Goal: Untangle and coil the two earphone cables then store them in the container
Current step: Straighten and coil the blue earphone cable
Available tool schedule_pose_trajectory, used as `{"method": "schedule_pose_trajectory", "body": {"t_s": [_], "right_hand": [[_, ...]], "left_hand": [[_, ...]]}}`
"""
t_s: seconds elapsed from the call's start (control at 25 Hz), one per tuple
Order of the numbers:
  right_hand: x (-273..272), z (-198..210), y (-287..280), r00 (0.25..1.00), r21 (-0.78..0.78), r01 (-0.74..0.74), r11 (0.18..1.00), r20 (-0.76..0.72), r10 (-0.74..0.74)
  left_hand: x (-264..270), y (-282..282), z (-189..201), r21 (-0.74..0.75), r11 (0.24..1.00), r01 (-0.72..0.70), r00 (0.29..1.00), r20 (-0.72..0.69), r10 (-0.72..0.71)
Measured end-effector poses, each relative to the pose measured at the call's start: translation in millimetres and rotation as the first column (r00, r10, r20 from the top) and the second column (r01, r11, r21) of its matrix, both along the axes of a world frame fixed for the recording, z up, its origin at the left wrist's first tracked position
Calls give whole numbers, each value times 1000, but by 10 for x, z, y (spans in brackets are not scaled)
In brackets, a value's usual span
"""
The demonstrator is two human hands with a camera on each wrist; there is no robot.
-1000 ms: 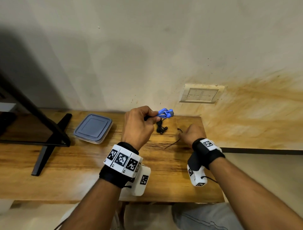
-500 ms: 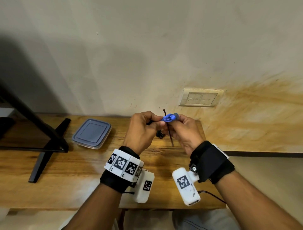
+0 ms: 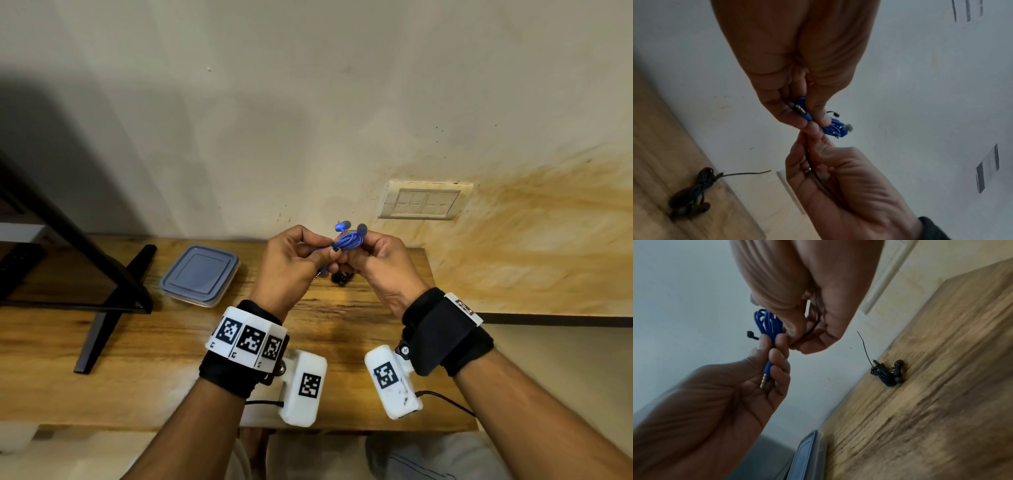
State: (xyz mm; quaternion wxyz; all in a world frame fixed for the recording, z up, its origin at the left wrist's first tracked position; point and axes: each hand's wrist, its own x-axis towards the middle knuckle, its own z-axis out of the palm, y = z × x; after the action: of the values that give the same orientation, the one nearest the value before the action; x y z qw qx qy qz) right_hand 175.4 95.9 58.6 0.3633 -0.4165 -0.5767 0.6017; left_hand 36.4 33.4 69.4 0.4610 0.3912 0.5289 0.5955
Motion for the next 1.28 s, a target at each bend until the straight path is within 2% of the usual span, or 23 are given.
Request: {"method": "schedule_pose_trajectory", "body": {"t_s": [0.08, 0.16, 0.32, 0.4, 0.48, 0.56, 0.68, 0.76, 0.84, 0.92, 1.0, 1.08, 1.2, 1.28], "right_hand": [[-5, 10, 4, 1000, 2, 8, 1000, -1, -8], [-6, 21, 1, 999, -19, 25, 1000, -25, -26], [9, 70, -66, 998, -92, 63, 994, -16, -65], [-6, 82, -123, 994, -157, 106, 982, -11, -109], [-33, 85, -175, 992, -152, 123, 981, 7, -123], [-38, 127, -219, 996, -94, 84, 992, 39, -81], [3, 220, -266, 998, -35, -15, 999, 63, 17], [30, 261, -279, 995, -20, -93, 995, 38, 93], [53, 284, -268, 987, -1, -160, 987, 6, 160], [62, 301, -258, 982, 78, -190, 979, 32, 188], [53, 292, -260, 984, 209, -168, 963, 94, 151], [30, 271, -264, 991, 266, -117, 957, 96, 95], [14, 264, -243, 999, 190, -40, 981, 18, 37], [12, 263, -220, 1000, 187, -15, 982, 22, 11]], "left_hand": [[10, -11, 17, 10, 1000, -12, 999, 45, 12], [6, -7, 24, 31, 999, -33, 999, 27, 32], [-27, 43, -44, 29, 996, -89, 980, -175, 92], [-48, 60, -101, 35, 990, -136, 926, -351, 140], [-70, 63, -119, 59, 983, -174, 844, -505, 180], [-69, 56, -90, 91, 977, -193, 784, -584, 209], [-83, 46, -53, 111, 971, -212, 751, -617, 234], [-126, 61, -74, 97, 968, -230, 778, -579, 242], [-168, 79, -86, 66, 973, -223, 852, -472, 227], [-177, 69, -68, 39, 979, -201, 915, -349, 202], [-174, 47, -47, 11, 983, -186, 958, -220, 183], [-170, 36, -43, -1, 983, -183, 973, -142, 181], [-167, 35, -45, -11, 980, -198, 976, -93, 197], [-151, 35, -47, -18, 980, -196, 979, -61, 195]]}}
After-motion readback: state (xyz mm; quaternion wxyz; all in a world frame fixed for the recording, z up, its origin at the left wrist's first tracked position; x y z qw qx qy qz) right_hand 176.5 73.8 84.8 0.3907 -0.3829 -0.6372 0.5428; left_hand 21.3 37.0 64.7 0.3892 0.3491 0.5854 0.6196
